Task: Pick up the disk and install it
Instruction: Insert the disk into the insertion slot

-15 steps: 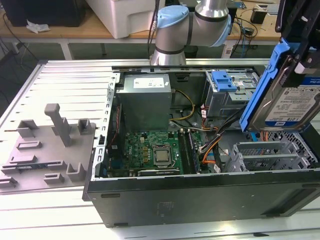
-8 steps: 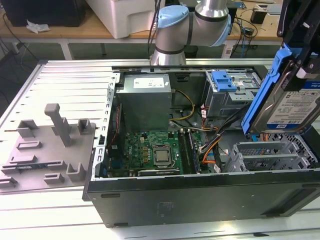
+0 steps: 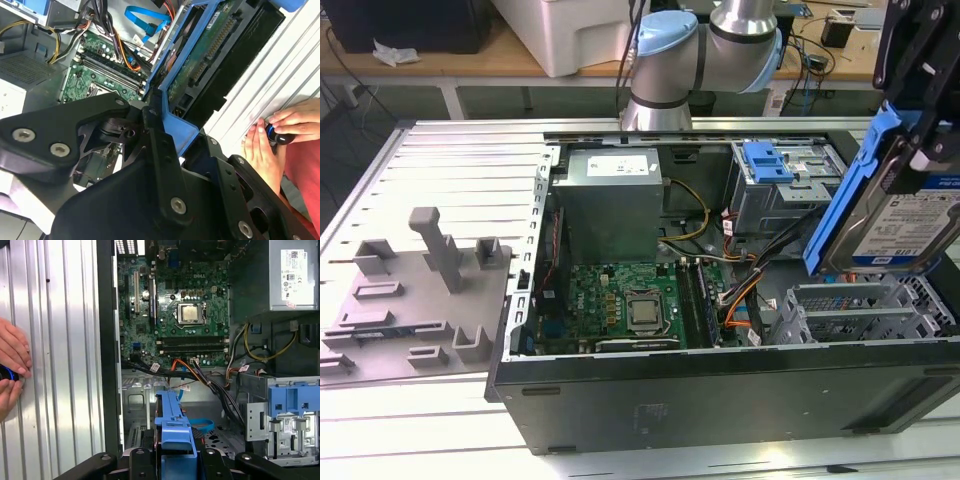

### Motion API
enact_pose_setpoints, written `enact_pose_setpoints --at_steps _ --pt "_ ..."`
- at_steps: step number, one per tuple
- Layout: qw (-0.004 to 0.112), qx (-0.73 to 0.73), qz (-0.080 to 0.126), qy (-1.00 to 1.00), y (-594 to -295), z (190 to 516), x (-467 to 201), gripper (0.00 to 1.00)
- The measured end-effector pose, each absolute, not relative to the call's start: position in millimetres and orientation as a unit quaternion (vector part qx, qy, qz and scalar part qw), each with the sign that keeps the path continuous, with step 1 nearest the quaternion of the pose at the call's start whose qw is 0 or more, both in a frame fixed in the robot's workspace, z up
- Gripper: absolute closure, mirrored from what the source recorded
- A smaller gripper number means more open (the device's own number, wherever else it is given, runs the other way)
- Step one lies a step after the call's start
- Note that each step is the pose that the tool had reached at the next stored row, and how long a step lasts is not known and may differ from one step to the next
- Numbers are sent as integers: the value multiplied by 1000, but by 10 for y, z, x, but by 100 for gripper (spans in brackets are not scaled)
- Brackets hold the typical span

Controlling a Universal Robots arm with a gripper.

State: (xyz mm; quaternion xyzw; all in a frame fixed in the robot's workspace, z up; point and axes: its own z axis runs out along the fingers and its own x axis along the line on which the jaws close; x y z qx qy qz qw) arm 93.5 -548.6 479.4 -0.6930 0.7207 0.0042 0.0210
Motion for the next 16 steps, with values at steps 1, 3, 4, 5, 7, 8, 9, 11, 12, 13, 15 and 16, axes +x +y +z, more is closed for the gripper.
enact_pose_setpoints --at_steps 1,3,4,5,7,8,9,11,12,13,15,16 --pt "21 -693 4 721 -5486 4781 936 63" --pt "21 -693 4 721 -5486 4762 938 63" --pt "21 -693 4 720 -5486 4754 939 63" --pt "21 -693 4 720 -5486 4739 941 63" --pt "21 -694 4 720 -5487 4721 944 63" --pt "21 -694 4 720 -5486 4712 946 63" --pt "21 -694 4 720 -5486 4705 947 63" --pt "21 -694 4 719 -5486 4692 949 63" --pt "21 -694 4 719 -5487 4685 951 63" --pt "21 -694 4 719 -5486 4679 952 63" --pt "21 -695 4 719 -5486 4669 954 63" --pt "21 -695 4 719 -5486 4664 955 63"
